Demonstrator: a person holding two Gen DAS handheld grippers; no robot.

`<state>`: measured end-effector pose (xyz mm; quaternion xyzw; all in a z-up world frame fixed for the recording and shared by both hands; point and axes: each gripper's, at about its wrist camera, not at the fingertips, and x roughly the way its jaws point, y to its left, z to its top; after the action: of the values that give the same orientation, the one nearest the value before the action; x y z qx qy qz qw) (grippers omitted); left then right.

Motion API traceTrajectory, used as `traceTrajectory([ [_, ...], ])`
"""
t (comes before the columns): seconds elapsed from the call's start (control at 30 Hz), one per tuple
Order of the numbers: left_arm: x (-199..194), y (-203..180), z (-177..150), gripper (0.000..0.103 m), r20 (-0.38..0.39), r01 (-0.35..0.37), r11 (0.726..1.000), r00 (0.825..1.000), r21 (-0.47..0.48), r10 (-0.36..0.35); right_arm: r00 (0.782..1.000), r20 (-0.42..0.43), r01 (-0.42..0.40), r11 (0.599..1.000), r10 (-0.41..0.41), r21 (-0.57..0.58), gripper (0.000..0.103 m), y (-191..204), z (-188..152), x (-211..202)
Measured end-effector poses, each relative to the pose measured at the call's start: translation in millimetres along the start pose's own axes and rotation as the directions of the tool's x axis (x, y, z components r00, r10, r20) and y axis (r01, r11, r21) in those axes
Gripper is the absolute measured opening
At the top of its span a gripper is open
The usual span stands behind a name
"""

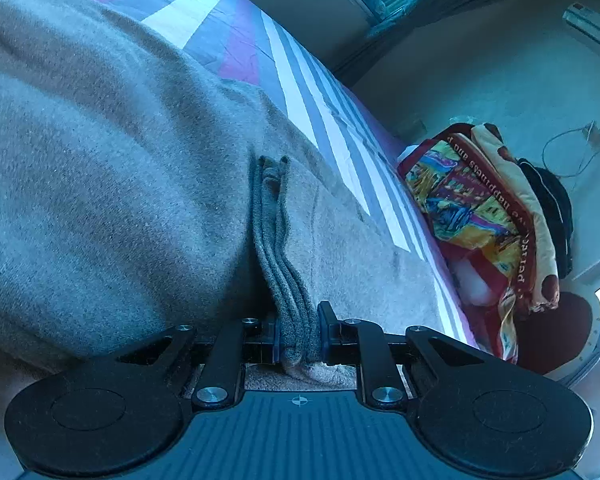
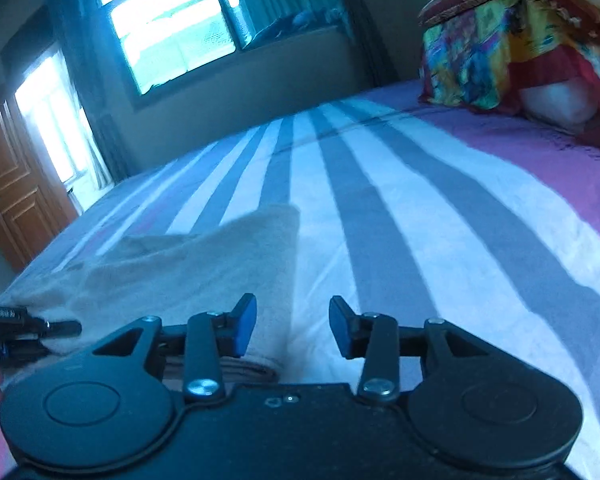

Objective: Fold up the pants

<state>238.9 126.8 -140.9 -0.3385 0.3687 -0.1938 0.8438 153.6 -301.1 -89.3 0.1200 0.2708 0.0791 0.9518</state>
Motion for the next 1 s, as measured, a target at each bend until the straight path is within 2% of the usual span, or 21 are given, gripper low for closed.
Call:
traceTrajectory([
  [0.07, -3.4, 2.0, 2.1, 0.021, -0.004, 0.003, 1.0, 1.0, 0.003, -0.002, 0.993, -0.103, 0.059, 0.998, -0.062, -0.034, 0.037, 0.7, -2.8, 20.1],
  [0.13, -7.6, 1.2, 6.5, 0.024, 0.001, -0.004, 1.0, 1.0, 0.017, 0.004, 0.994, -0.093, 0.059, 0.998, -0.061, -0.023, 0.037, 0.7, 2.2, 19.7],
  [0.23, -7.1, 1.2, 8.8, 0.026, 0.006, 0.0, 1.0, 1.0, 0.015, 0.0, 0.999, -0.029, 0.023, 1.0, -0.023, -0.003, 0.039, 0.3, 7.6, 8.4],
  [0.33, -9.2, 3.3, 11.7, 0.029, 0.01, 0.008, 1.0, 1.0, -0.007, -0.008, 1.0, 0.004, 0.004, 0.999, -0.003, -0.034, 0.039, 4.3, 7.6, -0.5],
  [0.37, -10.6, 2.9, 12.7, 0.031, 0.014, 0.01, 1.0, 1.0, -0.014, -0.01, 1.0, 0.004, 0.001, 0.999, -0.001, -0.035, 0.039, 4.5, 8.0, -1.8],
  [0.43, -14.7, 0.0, 12.9, 0.044, 0.032, 0.012, 1.0, 0.999, -0.005, -0.012, 1.0, -0.01, -0.008, 1.0, 0.008, -0.03, 0.04, 1.9, 5.7, -3.4],
  [0.53, -20.2, -0.8, 13.0, 0.051, 0.037, 0.02, 1.0, 0.999, -0.01, -0.02, 0.998, -0.041, -0.041, 0.996, 0.038, -0.077, 0.04, 4.1, -2.7, -7.7],
  [0.7, -21.1, -1.0, 11.5, 0.052, 0.03, 0.018, 1.0, 0.999, -0.005, -0.018, 0.996, -0.081, -0.053, 0.993, 0.045, -0.102, 0.038, 9.1, -15.5, -6.4],
  [0.8, -21.8, -0.1, 9.6, 0.052, 0.032, 0.019, 1.0, 0.999, -0.009, -0.018, 0.995, -0.094, -0.028, 0.992, 0.017, -0.121, 0.038, 14.0, -16.7, 1.4],
  [1.0, -22.1, -0.4, 7.2, 0.052, 0.033, 0.022, 1.0, 0.999, -0.005, -0.022, 0.997, -0.073, -0.003, 0.995, -0.004, -0.099, 0.036, 12.3, -12.3, 6.8],
])
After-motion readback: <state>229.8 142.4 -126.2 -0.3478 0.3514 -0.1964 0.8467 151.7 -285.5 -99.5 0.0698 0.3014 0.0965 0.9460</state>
